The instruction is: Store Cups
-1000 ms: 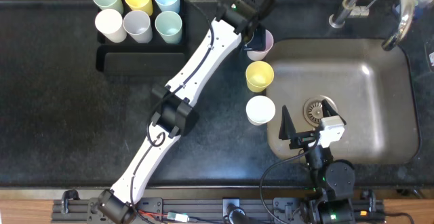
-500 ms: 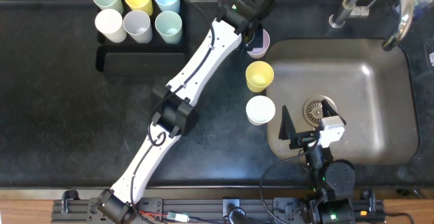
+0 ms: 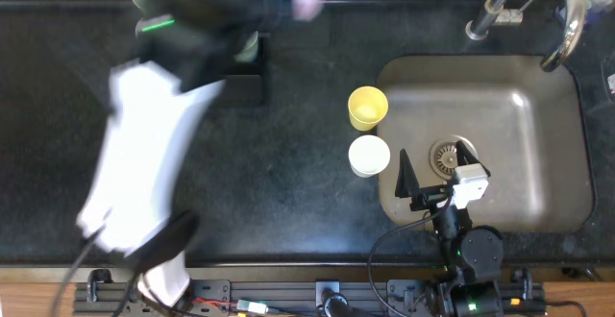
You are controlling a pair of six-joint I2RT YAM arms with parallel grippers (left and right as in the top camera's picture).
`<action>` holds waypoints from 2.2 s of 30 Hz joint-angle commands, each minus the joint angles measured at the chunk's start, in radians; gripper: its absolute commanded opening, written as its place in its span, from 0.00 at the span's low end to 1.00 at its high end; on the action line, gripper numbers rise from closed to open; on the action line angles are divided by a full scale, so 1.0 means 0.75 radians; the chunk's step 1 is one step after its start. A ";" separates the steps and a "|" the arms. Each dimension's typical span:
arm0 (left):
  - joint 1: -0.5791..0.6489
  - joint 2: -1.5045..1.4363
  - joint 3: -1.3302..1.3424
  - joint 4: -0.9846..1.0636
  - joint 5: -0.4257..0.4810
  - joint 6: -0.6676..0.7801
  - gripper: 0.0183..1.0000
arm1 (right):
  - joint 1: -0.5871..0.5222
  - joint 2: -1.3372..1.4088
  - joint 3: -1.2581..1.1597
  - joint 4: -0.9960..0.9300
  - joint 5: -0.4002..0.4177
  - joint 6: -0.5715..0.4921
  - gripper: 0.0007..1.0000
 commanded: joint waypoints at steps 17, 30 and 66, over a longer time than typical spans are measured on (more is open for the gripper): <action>0.950 -0.594 -1.528 0.615 0.403 0.517 0.02 | -0.004 -0.010 -0.018 0.008 -0.005 -0.005 1.00; 0.950 -0.436 -1.730 0.848 0.396 0.561 0.02 | -0.004 -0.010 -0.018 0.008 -0.005 -0.005 1.00; 0.950 -0.139 -1.730 1.051 0.395 0.554 0.05 | -0.004 -0.010 -0.018 0.008 -0.005 -0.005 1.00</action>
